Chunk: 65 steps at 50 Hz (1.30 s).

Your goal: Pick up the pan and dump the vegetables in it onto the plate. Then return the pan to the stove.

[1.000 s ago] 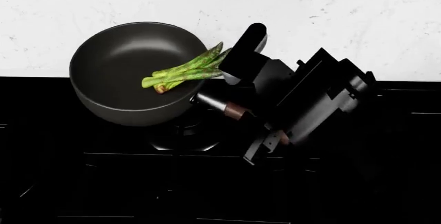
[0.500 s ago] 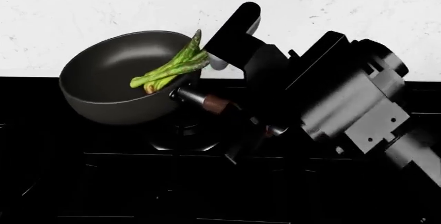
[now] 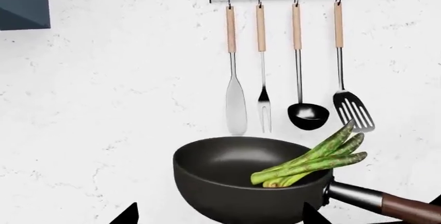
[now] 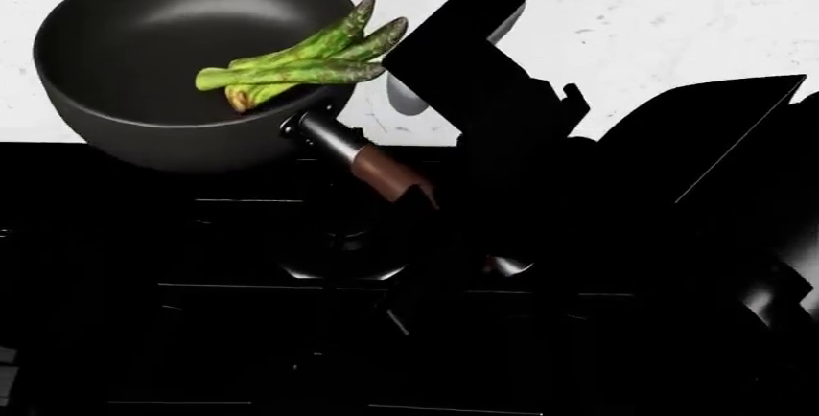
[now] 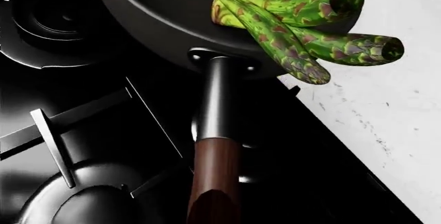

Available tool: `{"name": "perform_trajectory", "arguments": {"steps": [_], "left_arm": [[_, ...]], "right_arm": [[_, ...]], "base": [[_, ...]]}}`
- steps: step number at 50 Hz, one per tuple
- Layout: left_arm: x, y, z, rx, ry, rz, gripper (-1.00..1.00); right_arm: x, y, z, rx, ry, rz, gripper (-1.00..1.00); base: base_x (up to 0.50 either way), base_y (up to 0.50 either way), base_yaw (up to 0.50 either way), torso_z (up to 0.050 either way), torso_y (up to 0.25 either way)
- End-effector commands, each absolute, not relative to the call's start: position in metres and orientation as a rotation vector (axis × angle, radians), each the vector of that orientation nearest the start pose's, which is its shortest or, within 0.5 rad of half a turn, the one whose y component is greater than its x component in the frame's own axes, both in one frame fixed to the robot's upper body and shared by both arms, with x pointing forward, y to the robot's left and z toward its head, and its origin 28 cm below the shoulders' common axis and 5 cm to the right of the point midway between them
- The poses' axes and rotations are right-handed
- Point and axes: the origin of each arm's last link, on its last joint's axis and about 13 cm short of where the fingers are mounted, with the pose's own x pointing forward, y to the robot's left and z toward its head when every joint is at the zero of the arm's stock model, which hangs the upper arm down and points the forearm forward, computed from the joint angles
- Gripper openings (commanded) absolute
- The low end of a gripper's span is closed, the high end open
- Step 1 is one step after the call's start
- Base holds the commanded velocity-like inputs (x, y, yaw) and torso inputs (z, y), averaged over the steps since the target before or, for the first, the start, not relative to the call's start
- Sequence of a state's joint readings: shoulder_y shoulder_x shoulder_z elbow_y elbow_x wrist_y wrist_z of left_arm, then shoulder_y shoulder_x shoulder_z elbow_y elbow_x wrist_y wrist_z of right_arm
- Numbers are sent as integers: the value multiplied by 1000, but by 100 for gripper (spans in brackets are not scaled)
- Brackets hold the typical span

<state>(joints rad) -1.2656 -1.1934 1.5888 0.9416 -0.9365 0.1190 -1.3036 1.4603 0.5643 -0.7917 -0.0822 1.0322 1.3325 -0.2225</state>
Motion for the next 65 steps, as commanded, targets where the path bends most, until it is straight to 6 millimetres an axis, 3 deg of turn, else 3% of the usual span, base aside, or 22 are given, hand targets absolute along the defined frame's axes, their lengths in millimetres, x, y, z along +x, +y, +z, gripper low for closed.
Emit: {"name": "perform_trajectory", "arguments": {"steps": [1,39,56,65], "left_arm": [[150,217,227,21,-360,-112,100],[144,218,235,33,-354,-112,100],[145,218,233,29,-350,-105,100],[144,218,232,30,-349,-103,100]], "right_arm": [[293,-125,317,-435,330,710,-100],[286,-122,311,-436,346,727,-100],[286,-122,311,-432,343,727,-100],[286,-122,311,-442,326,730,-100]], "base": [[0,430,0,0,0],[72,497,0,0,1],[-427,115,0,0,1],[1,111,0,0,0]]}}
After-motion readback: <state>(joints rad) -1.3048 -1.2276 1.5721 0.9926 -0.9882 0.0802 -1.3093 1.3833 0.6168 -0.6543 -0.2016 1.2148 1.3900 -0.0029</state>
